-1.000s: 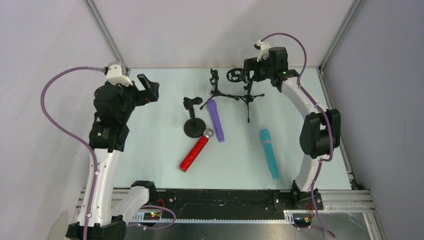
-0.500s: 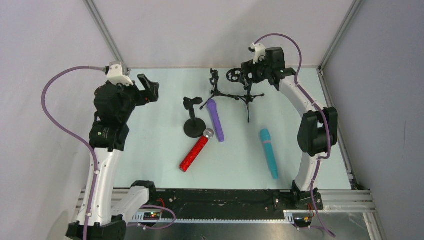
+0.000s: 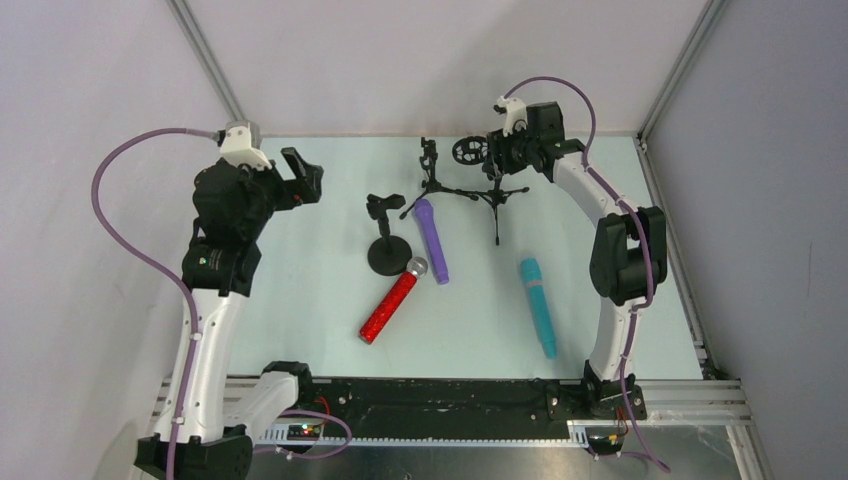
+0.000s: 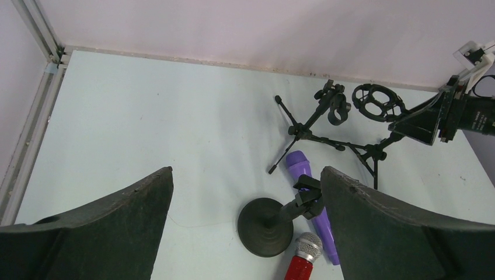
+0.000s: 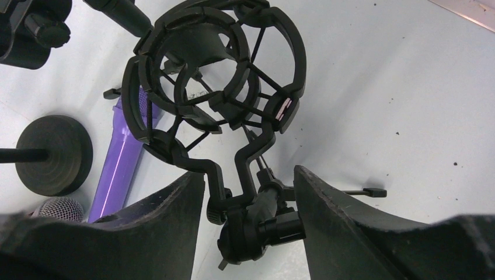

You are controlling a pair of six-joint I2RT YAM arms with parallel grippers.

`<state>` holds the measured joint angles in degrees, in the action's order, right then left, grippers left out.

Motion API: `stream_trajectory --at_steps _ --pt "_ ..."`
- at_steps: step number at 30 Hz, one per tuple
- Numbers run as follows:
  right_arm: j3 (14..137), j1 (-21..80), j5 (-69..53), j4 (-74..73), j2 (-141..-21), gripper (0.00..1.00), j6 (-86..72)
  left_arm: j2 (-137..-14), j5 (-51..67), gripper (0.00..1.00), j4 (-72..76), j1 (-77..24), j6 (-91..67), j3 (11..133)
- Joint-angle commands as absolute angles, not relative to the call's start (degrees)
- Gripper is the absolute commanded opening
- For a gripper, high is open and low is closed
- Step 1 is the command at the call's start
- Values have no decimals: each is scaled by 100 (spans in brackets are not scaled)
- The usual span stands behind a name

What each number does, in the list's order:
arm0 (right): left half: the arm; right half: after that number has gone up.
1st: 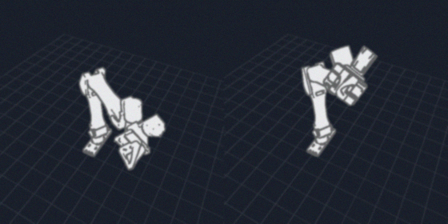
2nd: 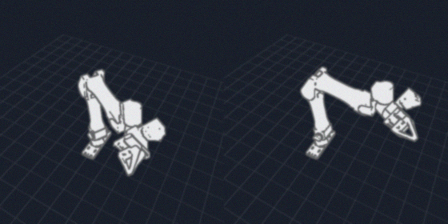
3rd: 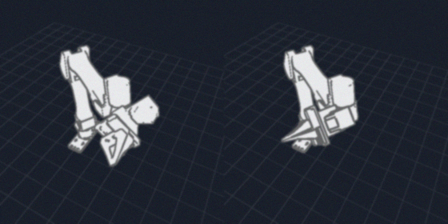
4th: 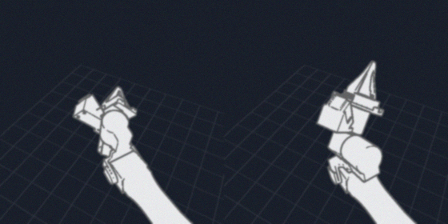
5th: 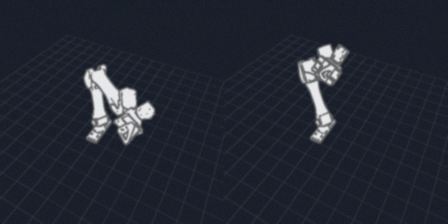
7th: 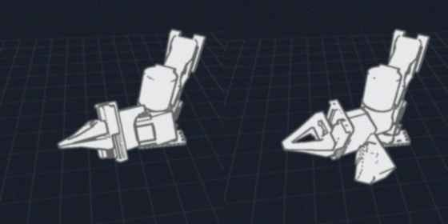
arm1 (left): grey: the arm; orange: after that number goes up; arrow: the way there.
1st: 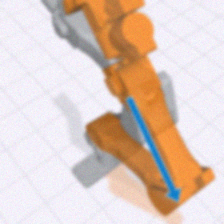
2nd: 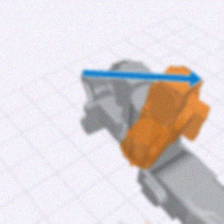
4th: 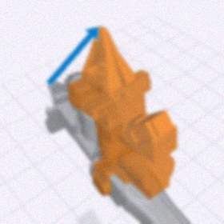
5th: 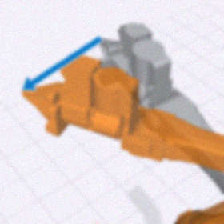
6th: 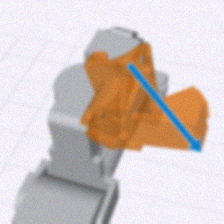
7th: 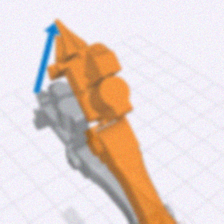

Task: Attach the microphones to the stand

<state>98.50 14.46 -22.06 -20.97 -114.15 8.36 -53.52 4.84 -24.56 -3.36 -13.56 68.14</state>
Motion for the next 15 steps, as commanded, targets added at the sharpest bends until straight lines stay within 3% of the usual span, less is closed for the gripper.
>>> stream_trajectory --at_steps 1,3,4,8,10,15 --pt "9881 1488 -2293 -1840 -11322 51 690 -5366 554 100 -2276 -315 -1198 6764" --pt "9745 1498 -2142 -1713 -11219 41 571 -5363 594 100 -2270 -315 -1188 6767" --pt "9613 1502 -2008 -1656 -11132 31 448 -5367 600 100 -2272 -311 -1183 6763" --pt "9186 1509 -1216 -1310 -10783 7 -154 -5387 567 100 -2272 -312 -1159 6761" --pt "8931 1519 -858 -1201 -10559 0 -486 -5402 586 100 -2268 -316 -1156 6759" --pt "8480 1661 -500 -1142 -10065 0 -949 -5408 564 100 -2272 -315 -1151 6745"
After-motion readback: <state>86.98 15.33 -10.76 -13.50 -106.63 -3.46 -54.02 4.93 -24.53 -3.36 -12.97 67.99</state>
